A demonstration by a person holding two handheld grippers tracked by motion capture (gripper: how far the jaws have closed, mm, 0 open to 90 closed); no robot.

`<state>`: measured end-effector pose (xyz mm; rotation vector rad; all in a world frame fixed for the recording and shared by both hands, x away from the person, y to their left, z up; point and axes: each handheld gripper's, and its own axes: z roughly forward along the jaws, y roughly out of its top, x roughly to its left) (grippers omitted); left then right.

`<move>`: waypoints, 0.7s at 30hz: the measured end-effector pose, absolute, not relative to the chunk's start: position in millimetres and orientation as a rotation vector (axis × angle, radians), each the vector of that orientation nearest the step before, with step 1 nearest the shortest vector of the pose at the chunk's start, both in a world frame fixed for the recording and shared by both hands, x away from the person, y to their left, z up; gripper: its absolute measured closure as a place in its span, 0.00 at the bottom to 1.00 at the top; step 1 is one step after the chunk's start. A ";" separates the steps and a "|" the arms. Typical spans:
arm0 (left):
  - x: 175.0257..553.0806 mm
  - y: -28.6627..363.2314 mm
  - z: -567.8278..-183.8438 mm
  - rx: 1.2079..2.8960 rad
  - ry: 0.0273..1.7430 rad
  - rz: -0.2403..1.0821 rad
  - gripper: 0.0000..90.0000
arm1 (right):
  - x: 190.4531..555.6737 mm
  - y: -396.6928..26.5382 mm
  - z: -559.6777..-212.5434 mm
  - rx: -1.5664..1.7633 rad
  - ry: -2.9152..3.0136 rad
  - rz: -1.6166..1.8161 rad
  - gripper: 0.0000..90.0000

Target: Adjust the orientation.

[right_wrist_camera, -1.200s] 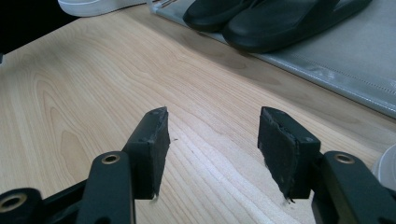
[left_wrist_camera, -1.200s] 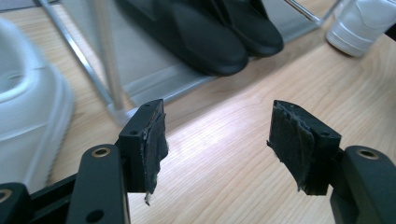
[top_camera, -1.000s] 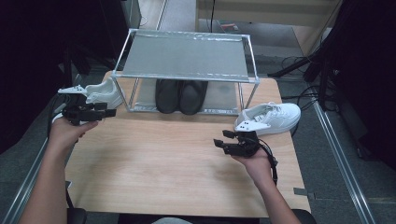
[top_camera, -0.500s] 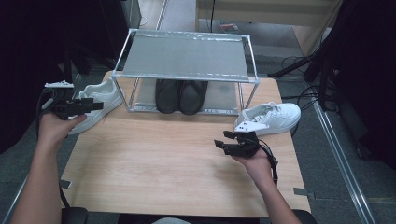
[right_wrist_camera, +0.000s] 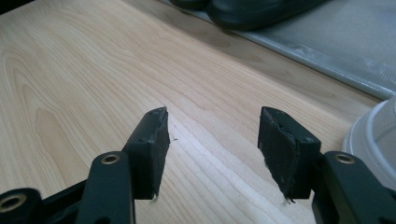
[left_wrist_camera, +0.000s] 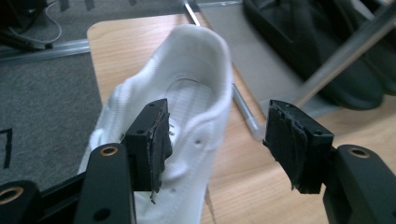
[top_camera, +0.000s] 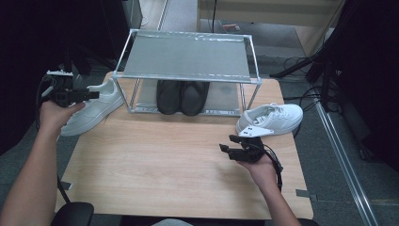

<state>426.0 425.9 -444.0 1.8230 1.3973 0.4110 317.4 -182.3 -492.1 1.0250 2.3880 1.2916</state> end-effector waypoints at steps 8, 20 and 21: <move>439.5 425.4 -470.1 1.853 1.462 0.382 0.48 | 312.3 -188.9 -494.0 1.043 2.378 1.273 0.49; 439.3 426.3 -490.8 1.844 1.398 0.340 0.66 | 314.9 -197.6 -495.9 1.075 2.355 1.241 0.49; 439.2 425.2 -489.5 1.862 1.395 0.344 0.67 | 314.9 -197.5 -495.8 1.074 2.355 1.242 0.49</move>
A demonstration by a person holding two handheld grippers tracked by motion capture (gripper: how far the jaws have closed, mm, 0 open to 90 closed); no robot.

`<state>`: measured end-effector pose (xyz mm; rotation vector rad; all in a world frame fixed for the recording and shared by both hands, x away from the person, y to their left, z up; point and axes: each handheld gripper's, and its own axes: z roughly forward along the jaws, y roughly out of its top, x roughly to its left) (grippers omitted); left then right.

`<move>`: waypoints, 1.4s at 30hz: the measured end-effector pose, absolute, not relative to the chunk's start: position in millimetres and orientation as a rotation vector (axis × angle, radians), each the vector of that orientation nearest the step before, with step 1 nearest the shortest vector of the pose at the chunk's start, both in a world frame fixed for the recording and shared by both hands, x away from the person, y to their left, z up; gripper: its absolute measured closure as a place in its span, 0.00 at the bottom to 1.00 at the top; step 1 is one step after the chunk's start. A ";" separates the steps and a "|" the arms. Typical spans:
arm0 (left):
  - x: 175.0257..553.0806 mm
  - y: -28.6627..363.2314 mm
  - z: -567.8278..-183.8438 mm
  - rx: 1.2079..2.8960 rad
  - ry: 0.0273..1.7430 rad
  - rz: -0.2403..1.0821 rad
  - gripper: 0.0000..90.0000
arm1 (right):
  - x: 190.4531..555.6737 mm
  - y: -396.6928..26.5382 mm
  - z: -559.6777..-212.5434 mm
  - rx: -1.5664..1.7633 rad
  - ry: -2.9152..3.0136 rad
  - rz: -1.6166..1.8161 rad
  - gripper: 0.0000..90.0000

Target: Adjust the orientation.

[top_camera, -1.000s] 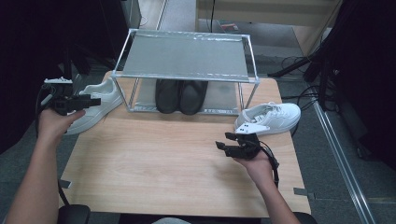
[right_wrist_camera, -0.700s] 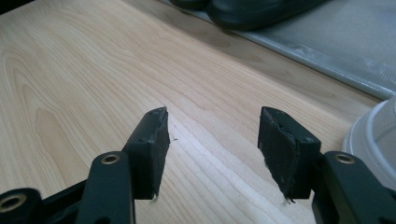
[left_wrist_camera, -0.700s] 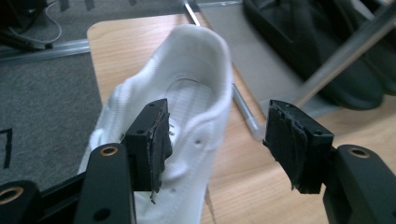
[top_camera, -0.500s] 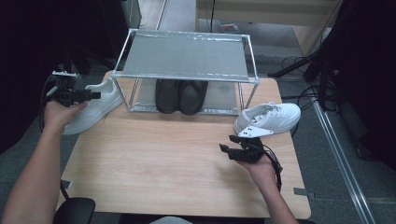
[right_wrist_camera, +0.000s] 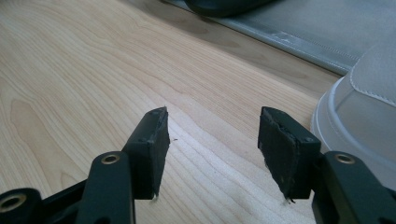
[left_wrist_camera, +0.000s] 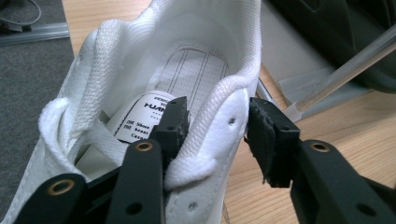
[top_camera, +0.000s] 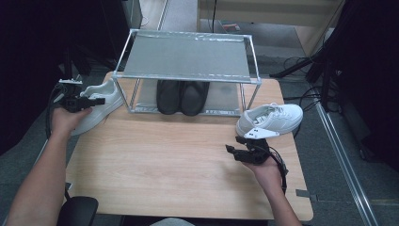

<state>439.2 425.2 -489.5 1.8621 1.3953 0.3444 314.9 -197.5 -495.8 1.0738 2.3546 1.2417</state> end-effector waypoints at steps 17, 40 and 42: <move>426.6 434.2 -473.1 1.837 1.488 0.308 0.93 | 319.6 -195.9 -494.3 1.084 2.351 1.301 0.49; 360.1 415.7 -445.4 1.839 1.473 0.237 0.93 | 334.0 -170.5 -489.2 1.014 2.400 1.371 0.49; 352.8 412.7 -446.7 1.837 1.472 0.233 0.93 | 335.0 -167.0 -488.5 1.009 2.395 1.363 0.49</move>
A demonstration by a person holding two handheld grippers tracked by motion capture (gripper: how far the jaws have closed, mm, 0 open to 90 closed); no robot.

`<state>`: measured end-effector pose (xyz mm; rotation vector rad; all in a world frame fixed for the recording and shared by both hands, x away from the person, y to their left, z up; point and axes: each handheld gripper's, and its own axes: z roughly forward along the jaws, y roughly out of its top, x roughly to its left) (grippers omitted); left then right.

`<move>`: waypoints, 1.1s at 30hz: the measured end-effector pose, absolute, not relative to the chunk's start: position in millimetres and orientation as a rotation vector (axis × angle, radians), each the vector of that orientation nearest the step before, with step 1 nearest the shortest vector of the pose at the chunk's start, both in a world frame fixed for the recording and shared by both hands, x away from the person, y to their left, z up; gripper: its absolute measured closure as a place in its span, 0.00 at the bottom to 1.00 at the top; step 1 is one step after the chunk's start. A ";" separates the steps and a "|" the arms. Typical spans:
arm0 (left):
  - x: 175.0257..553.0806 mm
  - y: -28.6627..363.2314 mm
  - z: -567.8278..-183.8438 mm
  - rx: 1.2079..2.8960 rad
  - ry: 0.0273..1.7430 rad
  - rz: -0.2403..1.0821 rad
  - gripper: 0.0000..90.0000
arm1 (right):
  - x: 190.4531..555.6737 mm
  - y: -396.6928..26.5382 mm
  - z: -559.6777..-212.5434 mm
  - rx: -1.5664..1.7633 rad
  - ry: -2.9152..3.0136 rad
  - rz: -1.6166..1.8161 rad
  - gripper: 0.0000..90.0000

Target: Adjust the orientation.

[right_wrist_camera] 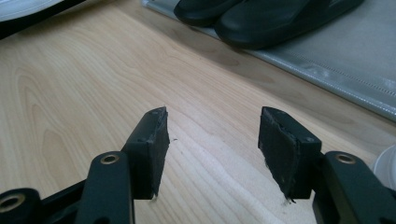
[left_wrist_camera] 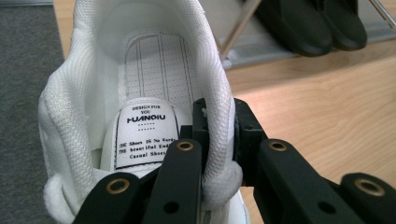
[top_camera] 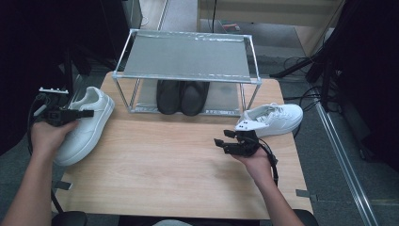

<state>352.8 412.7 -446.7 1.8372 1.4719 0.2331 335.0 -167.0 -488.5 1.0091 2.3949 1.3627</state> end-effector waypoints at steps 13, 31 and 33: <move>315.9 402.6 -458.4 1.799 1.471 0.229 0.93 | 344.0 -154.7 -483.5 0.972 2.411 1.405 0.49; 291.0 350.8 -443.1 1.888 1.332 0.211 0.92 | 348.5 -148.1 -482.0 0.951 2.417 1.425 0.49; 292.2 344.0 -442.1 1.895 1.314 0.202 0.92 | 348.8 -149.1 -481.8 0.959 2.415 1.426 0.49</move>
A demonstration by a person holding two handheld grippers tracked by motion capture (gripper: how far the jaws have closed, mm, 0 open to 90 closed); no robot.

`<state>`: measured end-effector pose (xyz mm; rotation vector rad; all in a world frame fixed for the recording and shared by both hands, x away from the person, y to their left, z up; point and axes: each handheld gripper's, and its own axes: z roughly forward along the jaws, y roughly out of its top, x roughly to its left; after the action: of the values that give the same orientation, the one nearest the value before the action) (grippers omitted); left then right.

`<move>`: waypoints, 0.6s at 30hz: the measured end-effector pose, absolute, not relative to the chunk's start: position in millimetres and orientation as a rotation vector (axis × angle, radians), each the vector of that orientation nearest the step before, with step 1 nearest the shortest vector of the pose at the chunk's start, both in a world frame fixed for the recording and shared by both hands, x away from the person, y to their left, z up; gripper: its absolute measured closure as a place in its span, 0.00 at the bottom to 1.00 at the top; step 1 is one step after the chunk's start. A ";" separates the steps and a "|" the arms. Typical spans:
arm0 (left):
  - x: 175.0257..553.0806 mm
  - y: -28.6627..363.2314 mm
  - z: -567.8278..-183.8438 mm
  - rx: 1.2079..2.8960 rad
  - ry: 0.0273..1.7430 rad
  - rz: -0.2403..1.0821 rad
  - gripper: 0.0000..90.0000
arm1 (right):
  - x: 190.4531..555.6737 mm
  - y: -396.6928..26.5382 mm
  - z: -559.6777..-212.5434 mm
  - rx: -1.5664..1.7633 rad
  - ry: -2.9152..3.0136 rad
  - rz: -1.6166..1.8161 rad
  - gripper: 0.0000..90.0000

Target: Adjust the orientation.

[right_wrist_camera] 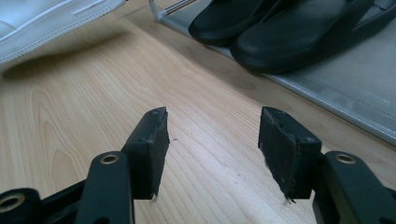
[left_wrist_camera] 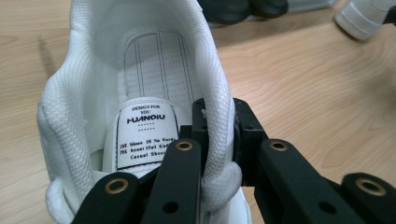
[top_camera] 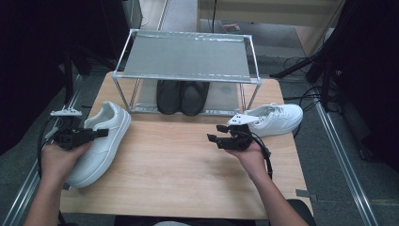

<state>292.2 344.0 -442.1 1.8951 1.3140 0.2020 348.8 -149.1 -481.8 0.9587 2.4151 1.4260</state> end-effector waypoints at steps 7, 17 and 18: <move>294.5 319.6 -442.3 1.904 1.256 0.157 0.92 | 347.5 -148.6 -482.0 0.955 2.423 1.408 0.49; 304.3 272.3 -446.2 2.018 1.147 0.099 0.92 | 343.6 -154.0 -482.5 0.967 2.414 1.389 0.49; 305.7 267.7 -446.3 2.029 1.131 0.091 0.92 | 342.6 -155.3 -482.5 0.973 2.411 1.389 0.49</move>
<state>305.7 267.7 -446.3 2.0292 1.1314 0.0914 342.6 -155.3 -482.5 0.9727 2.4106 1.3885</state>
